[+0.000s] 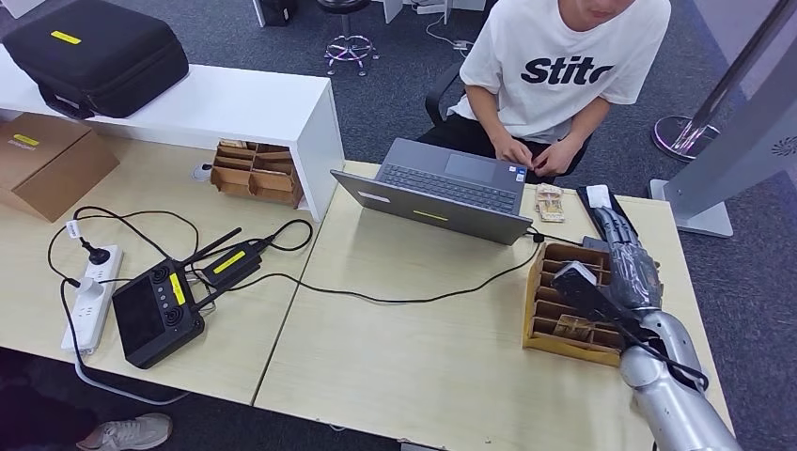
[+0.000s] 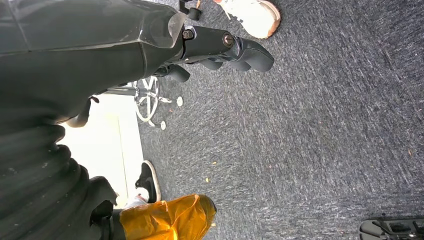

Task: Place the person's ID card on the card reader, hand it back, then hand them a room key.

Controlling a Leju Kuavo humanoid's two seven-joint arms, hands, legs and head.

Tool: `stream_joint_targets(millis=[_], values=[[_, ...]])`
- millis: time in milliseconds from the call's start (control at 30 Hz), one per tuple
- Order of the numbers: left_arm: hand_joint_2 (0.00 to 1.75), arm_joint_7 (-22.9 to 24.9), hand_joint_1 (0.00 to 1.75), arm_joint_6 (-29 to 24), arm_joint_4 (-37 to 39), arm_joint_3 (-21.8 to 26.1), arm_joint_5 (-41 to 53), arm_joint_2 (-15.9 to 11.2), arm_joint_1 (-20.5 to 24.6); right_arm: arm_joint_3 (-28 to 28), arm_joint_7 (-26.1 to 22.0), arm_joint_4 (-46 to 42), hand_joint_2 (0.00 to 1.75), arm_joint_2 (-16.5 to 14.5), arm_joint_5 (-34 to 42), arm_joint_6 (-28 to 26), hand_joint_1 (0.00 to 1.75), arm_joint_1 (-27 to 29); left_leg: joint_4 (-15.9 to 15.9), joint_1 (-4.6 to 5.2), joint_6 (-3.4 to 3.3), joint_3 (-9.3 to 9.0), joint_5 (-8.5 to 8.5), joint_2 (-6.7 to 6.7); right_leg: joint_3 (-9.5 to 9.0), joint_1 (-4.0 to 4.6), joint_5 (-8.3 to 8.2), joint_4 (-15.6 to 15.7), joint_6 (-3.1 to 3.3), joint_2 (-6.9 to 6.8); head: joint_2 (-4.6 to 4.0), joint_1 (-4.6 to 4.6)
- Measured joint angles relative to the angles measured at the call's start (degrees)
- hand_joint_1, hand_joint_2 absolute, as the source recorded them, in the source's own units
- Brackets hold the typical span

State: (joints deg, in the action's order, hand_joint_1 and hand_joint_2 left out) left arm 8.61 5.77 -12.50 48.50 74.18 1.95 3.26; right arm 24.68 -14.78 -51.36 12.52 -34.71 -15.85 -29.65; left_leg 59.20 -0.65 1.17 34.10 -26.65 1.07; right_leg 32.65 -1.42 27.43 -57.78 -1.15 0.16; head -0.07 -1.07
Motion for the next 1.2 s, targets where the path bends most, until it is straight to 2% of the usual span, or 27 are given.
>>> stream_joint_targets(millis=[533, 1067, 1100, 1200], values=[[1.75, 0.0, 0.0, 0.1, 0.0, 0.0, 0.8, 0.0, 0.0, 0.0, 0.8, 4.6, 1.75, -1.4, -1.4, -3.2, 0.0, -2.2, 0.0, 0.0, 0.0, 0.0, 0.0, 0.0, 0.01, 0.0, 0.0, 0.0, 0.0, 0.0, 0.0, 0.0], [1.75, 0.0, 0.0, 0.1, 0.0, 0.0, 0.9, 0.0, 0.1, -0.1, 0.9, 8.1, 1.75, -2.2, -1.4, -3.8, 0.01, -3.7, 0.0, 0.0, 0.0, -0.02, 0.0, -0.03, 0.0, 0.0, 0.0, 0.0, 0.0, 0.02, 0.0, 0.0], [1.75, 0.0, 0.0, 0.1, 0.0, 0.0, 0.9, 0.0, 0.1, -0.1, 0.9, 8.2, 1.75, -2.3, -1.4, -3.8, 0.26, -3.8, 0.0, 0.0, 0.0, -0.02, 0.0, -0.03, 0.0, 0.0, 0.0, 0.0, 0.0, 0.02, 0.0, 0.0], [1.75, 0.0, 0.0, 0.1, 0.0, 0.0, 0.9, 0.0, 0.1, -0.1, 0.9, 8.6, 1.75, -2.3, -1.4, -3.8, 1.29, -3.9, 0.0, 0.0, 0.0, -0.02, 0.0, -0.02, 0.0, 0.0, 0.0, 0.0, 0.0, 0.01, 0.0, 0.01]])
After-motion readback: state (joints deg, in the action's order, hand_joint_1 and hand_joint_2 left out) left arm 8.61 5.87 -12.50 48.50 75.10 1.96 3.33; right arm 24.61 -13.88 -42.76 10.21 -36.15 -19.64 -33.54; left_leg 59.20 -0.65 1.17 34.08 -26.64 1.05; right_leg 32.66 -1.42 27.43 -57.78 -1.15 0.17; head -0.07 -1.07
